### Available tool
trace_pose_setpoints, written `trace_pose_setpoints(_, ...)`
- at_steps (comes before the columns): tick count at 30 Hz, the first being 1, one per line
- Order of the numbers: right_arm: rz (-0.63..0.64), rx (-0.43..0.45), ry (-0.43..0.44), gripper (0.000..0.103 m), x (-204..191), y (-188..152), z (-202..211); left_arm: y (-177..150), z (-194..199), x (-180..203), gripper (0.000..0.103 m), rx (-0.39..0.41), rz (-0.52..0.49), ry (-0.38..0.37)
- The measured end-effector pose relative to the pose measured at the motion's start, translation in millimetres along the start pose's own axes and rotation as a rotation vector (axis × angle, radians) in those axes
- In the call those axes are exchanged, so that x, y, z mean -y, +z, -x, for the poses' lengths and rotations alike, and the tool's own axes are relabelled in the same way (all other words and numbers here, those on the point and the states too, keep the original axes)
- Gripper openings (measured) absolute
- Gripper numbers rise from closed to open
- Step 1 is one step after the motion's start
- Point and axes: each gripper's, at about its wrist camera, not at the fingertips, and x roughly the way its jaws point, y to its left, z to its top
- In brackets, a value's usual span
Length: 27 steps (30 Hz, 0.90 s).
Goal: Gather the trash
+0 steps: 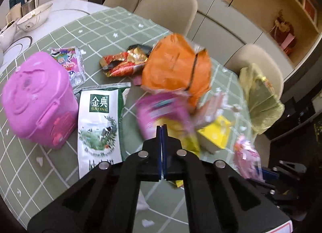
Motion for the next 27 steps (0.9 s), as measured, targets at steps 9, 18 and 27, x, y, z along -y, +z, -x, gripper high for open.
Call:
trace_pose_setpoints(9,-0.023,-0.004,-0.012,0.021,7,-8,3,-35,6,0,0.038,0.004,0.147,-0.012)
trace_pose_setpoints(18,-0.076,0.036,-0.077,0.021,30,-13,16,-46,-29,11,0.038,-0.051,0.352,0.034)
trace_pose_setpoints(27,-0.127,0.077,-0.091,0.020,46,-22,33,-33,-46,39,0.000,-0.094,0.251,0.123)
